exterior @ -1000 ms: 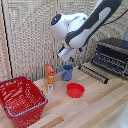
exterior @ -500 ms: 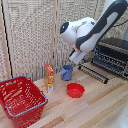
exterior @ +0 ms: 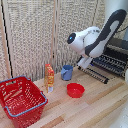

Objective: Kindly position your hand close to the oven tray's handle. Softly yet firmly grasp the handle using your hand. Slowly and with caution, draw the tray out until it is fully stretched out.

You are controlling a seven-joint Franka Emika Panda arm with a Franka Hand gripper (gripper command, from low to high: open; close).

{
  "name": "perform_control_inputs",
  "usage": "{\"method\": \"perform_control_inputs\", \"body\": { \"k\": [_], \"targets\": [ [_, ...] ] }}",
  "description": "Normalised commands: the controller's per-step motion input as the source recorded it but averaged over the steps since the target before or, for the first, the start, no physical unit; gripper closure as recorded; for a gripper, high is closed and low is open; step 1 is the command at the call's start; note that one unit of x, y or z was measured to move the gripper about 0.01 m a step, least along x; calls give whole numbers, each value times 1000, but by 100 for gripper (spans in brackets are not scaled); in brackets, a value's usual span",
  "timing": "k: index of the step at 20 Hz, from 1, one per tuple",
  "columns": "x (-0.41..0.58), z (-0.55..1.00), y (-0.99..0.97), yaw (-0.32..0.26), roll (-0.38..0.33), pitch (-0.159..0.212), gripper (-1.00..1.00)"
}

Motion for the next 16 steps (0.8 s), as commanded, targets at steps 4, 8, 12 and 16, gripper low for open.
{"method": "perform_control_inputs", "body": {
  "k": [4, 8, 12, 16],
  "targets": [
    [181, 164, -678, 0, -35, -54, -100],
    [139, 238, -708, -7, -1, -63, -100],
    [99, 28, -620, -1, 0, -13, -100],
    [0, -49, -644, -9, 0, -9, -100]
  ]
}}
